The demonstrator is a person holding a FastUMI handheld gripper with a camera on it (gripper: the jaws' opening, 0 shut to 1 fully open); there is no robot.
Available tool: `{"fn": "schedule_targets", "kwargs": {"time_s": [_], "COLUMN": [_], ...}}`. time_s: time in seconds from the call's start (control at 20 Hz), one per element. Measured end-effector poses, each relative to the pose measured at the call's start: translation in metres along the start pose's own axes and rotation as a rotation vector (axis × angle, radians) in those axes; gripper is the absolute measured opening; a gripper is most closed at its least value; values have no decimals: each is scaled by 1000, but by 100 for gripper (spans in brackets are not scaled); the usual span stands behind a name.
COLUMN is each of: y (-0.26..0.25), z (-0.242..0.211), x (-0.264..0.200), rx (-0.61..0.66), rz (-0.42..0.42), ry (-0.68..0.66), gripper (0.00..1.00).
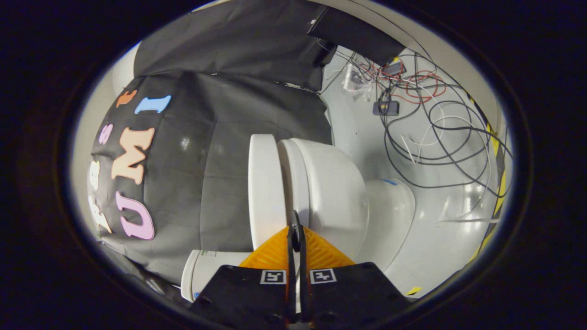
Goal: Open the toilet lid.
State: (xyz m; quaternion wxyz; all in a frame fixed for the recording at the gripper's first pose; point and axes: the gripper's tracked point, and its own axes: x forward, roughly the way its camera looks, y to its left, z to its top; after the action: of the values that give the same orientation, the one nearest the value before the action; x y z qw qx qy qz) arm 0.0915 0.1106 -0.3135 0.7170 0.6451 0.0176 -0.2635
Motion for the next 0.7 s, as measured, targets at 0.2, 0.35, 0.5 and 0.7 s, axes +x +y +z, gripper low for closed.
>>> {"fn": "schedule_targets", "kwargs": {"time_s": [0.2, 0.35, 0.5, 0.7], "y": [14, 39, 71, 124], "z": [0, 1, -1, -9], "x": [-4, -12, -23, -40], "rx": [-110, -204, -329, -480], "rz": [-33, -9, 35, 108], "ry": [-12, -13, -19, -40], "gripper": [3, 3, 3, 3]}}
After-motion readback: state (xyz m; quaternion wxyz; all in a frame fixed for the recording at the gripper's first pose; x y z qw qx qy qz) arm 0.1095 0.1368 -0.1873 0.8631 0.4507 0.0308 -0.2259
